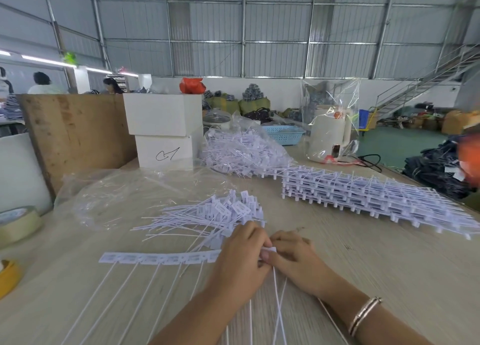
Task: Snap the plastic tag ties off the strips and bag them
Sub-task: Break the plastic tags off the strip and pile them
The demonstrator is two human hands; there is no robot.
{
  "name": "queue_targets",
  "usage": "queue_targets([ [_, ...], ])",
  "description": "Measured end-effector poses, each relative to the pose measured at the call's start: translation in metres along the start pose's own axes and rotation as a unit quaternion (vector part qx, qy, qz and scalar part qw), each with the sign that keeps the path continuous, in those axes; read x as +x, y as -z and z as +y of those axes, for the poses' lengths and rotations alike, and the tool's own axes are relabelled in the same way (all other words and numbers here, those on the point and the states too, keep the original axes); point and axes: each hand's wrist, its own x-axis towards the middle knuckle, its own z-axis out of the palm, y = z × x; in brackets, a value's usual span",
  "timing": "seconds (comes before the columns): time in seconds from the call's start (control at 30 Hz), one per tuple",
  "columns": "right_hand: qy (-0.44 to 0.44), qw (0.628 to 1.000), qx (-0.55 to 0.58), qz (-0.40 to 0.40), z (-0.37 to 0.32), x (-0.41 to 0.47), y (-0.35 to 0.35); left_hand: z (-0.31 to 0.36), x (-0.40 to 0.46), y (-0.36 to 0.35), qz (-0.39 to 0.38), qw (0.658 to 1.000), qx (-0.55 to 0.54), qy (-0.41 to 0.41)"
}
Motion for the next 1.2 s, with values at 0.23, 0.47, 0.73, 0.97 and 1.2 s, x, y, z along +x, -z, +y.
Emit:
queue_targets([
  [0.23, -0.032, 0.977, 0.205, 0.053, 0.004, -0.002, 0.007, -0.003, -0.006, 0.013, -0.026, 1.000, -0.003, -0.001],
  [0.47, -0.053, 0.960, 0.263, 0.084, 0.008, 0.001, 0.006, -0.001, -0.006, 0.013, -0.080, 0.994, 0.072, 0.004],
  [0.73, -0.028, 0.976, 0.210, 0.045, 0.007, -0.002, 0.002, -0.003, -0.002, 0.012, -0.045, 0.995, 0.080, 0.038],
  [0.97, 0.005, 0.979, 0.199, 0.047, 0.008, -0.002, 0.003, -0.009, -0.002, 0.010, -0.041, 0.996, 0.055, 0.052],
  [1.2, 0.027, 0.993, 0.101, 0.059, 0.004, -0.003, 0.005, -0.015, -0.004, 0.014, -0.064, 0.991, -0.100, 0.069],
])
